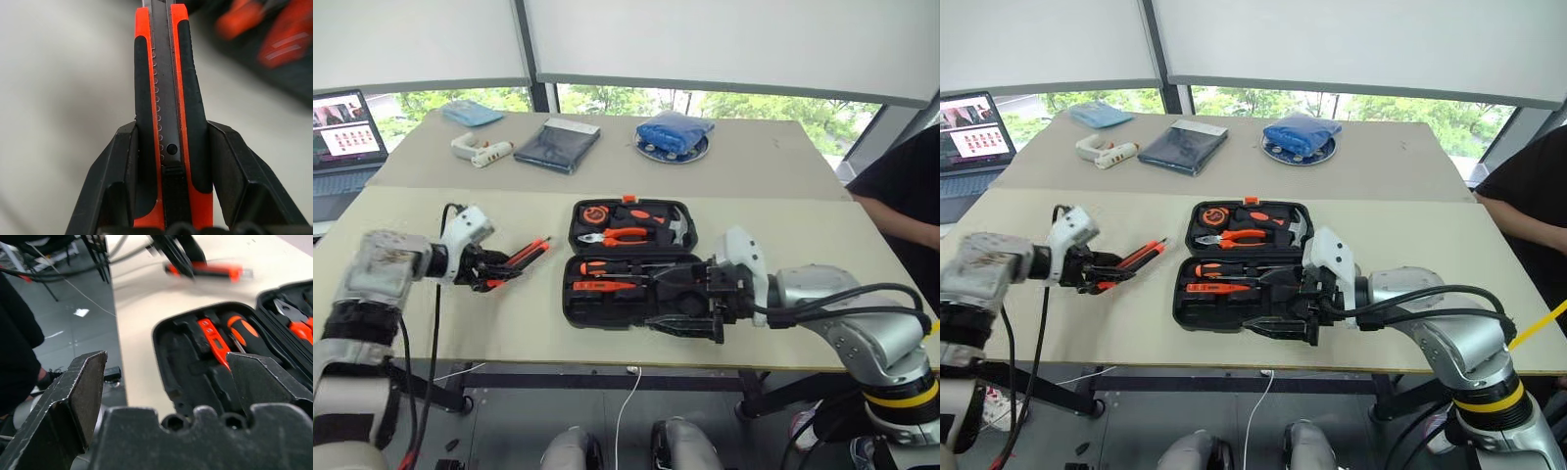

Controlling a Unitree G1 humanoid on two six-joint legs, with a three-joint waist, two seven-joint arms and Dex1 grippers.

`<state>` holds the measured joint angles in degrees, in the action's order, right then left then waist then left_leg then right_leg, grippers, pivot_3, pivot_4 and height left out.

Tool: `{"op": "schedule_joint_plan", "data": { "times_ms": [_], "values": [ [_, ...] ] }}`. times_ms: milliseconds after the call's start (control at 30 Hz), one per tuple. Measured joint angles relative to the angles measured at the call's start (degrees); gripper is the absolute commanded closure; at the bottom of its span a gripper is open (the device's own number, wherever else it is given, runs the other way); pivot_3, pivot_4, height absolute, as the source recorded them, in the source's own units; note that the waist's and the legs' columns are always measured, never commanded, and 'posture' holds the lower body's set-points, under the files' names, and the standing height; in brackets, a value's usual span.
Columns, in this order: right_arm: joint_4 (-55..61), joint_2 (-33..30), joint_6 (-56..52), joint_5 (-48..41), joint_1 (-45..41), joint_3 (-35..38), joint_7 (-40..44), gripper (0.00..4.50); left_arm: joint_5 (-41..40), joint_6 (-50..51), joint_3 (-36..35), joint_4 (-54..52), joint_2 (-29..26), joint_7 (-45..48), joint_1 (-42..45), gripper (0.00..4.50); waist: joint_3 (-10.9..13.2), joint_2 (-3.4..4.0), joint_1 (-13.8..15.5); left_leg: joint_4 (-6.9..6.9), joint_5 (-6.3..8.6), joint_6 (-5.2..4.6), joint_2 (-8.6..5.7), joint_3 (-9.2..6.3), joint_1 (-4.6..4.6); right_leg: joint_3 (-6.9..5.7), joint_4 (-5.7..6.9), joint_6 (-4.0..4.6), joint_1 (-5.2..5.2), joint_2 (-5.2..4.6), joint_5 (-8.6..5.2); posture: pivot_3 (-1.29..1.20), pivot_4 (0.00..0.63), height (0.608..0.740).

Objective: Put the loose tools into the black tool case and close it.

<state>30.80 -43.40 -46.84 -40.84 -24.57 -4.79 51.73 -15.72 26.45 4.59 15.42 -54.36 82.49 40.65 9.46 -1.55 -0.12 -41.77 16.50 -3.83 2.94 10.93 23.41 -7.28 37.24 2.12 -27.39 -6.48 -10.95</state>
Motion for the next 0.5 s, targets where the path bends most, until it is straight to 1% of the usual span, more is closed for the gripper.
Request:
{"op": "schedule_joint_plan", "data": {
  "times_ms": [67,133,200,233,300,367,433,500],
  "values": [
    [0.31,-0.18,-0.18,-0.48,0.40,0.15,0.02,0.00,-0.96,-0.15,0.13,-2.87,-0.16,2.25,0.57,2.90,-0.03,0.05,0.19,0.01,0.02,-0.04,-0.09,0.02,-0.10,-0.02,-0.03,-0.10,0.14,0.00,-0.06,0.00,0.150,0.718],
    [1.63,-1.40,-0.22,-0.57,2.24,1.01,-0.27,0.00,-0.56,-0.94,3.73,-6.21,0.44,5.68,2.15,2.90,-0.02,0.04,0.57,0.00,0.08,-0.13,-0.12,0.03,-0.10,-0.06,-0.09,-0.23,0.21,0.00,-0.12,0.00,0.150,0.718],
    [2.55,-2.06,-0.22,-0.42,3.75,1.46,-1.20,0.00,0.98,-3.61,8.46,-7.32,4.80,7.87,3.84,2.90,-0.02,0.04,0.92,-0.04,0.09,-0.16,-0.15,0.04,-0.11,-0.05,-0.13,-0.57,0.28,0.00,-0.27,0.00,0.150,0.718],
    [2.69,-2.05,-0.22,-0.41,3.79,1.45,-1.40,0.00,1.28,-4.24,9.70,-7.37,5.95,8.07,3.96,2.90,-0.02,0.03,0.86,-0.07,0.09,-0.17,-0.14,0.05,-0.10,-0.02,-0.13,-0.61,0.28,0.01,-0.26,0.00,0.150,0.718],
    [3.66,-2.52,-0.22,-0.41,5.26,2.24,-2.38,0.00,4.10,-5.41,12.93,-4.93,12.49,5.65,6.07,2.90,-0.01,0.02,0.97,-0.11,0.09,-0.21,-0.14,0.01,-0.13,-0.01,-0.11,-0.66,0.36,0.01,-0.25,0.00,0.150,0.718],
    [4.39,-2.36,-0.22,-0.44,5.71,2.58,-3.70,0.00,5.85,-5.55,15.85,-3.10,17.29,4.28,7.61,2.90,0.00,0.01,0.93,-0.12,0.10,-0.25,-0.15,0.01,-0.12,0.01,-0.12,-0.68,0.35,0.02,-0.19,0.00,0.150,0.718],
    [5.51,-2.22,-0.32,-0.55,6.80,3.47,-5.30,0.00,6.89,-5.25,19.11,-2.59,20.27,4.88,8.44,2.90,0.00,0.00,0.58,-0.12,0.11,-0.27,-0.11,0.02,-0.13,0.06,-0.12,-0.68,0.33,0.06,-0.19,0.00,0.150,0.718],
    [6.00,-2.21,-0.82,-0.75,7.62,3.78,-6.43,0.00,7.74,-4.94,20.48,-1.69,21.15,5.24,9.01,2.90,0.00,0.00,-0.01,-0.10,0.10,-0.27,-0.05,0.01,-0.15,0.08,-0.12,-0.63,0.33,0.15,-0.22,0.00,0.150,0.718]
  ]
}}
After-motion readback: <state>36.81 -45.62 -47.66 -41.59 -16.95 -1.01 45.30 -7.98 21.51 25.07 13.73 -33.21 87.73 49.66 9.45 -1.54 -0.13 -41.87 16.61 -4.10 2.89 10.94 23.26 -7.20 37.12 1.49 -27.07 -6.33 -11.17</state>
